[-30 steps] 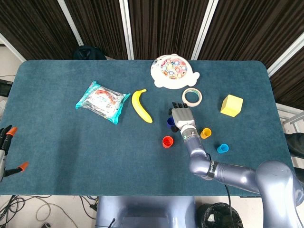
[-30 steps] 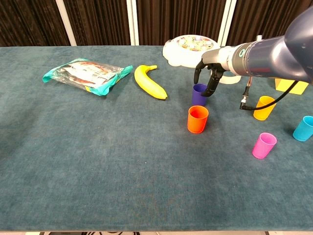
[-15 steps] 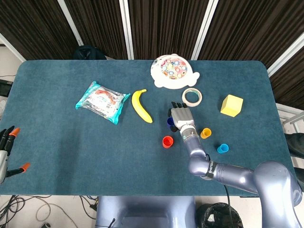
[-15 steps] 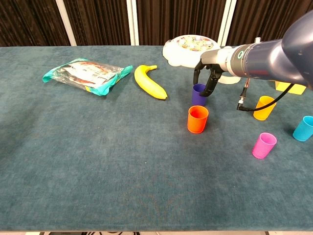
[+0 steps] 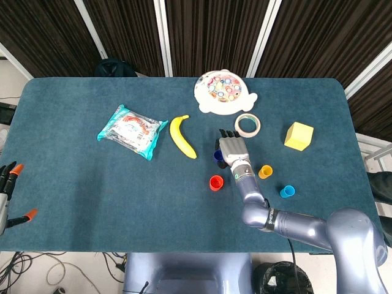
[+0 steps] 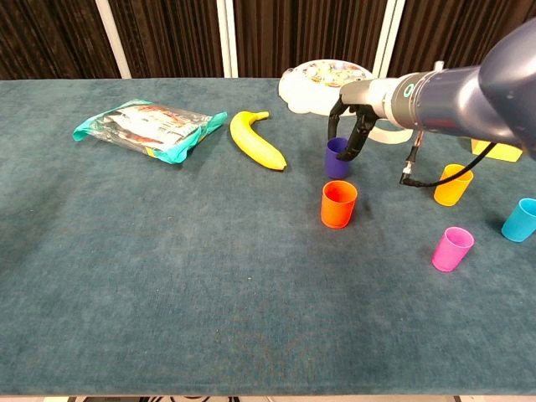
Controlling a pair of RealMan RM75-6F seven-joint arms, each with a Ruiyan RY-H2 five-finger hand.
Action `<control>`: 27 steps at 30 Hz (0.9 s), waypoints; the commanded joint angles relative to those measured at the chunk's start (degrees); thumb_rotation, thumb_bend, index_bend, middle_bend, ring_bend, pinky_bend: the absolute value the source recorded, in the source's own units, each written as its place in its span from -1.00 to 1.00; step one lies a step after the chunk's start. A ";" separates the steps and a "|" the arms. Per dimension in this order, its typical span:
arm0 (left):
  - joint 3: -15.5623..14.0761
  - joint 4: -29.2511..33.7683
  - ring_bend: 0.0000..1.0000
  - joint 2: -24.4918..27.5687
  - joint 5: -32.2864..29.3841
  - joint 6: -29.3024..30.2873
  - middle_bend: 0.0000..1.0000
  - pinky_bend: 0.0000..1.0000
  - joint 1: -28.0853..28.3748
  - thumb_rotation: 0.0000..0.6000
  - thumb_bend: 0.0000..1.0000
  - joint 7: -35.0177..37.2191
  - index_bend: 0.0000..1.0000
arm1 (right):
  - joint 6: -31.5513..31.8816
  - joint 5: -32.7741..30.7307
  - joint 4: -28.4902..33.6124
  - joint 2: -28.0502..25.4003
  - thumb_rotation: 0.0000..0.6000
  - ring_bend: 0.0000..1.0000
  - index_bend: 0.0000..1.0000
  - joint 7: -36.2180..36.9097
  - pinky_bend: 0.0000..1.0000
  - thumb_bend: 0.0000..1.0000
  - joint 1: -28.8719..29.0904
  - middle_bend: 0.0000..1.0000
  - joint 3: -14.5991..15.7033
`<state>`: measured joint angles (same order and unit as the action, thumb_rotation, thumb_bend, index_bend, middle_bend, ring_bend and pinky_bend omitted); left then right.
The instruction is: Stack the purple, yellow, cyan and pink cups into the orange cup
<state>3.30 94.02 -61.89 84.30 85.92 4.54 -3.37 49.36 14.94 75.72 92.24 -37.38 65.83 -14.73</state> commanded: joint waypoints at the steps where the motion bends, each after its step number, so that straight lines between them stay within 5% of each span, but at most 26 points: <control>1: 0.07 -0.16 -1.00 0.01 0.06 0.16 -1.00 -0.92 -0.01 1.00 -1.00 -0.02 -1.00 | 0.64 1.47 3.05 -2.19 1.00 -1.00 -0.12 0.44 -1.00 -0.18 -0.50 -1.00 -0.42; 15: -0.39 0.05 -1.00 -0.28 0.90 0.47 -1.00 -0.93 -0.13 1.00 -1.00 -1.00 -1.00 | 2.60 3.05 29.07 -19.23 1.00 -1.00 -0.11 -4.15 -1.00 -0.19 -0.85 -1.00 1.80; 27: -0.47 0.10 -1.00 -0.36 0.95 0.41 -1.00 -0.93 -0.13 1.00 -1.00 -1.25 -1.00 | 2.68 2.21 35.98 -24.23 1.00 -1.00 -0.10 -1.04 -1.00 -0.18 -0.50 -1.00 1.62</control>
<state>2.82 94.12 -62.26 85.25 86.33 4.41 -4.62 52.04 17.10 111.49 68.15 -38.62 65.38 -13.22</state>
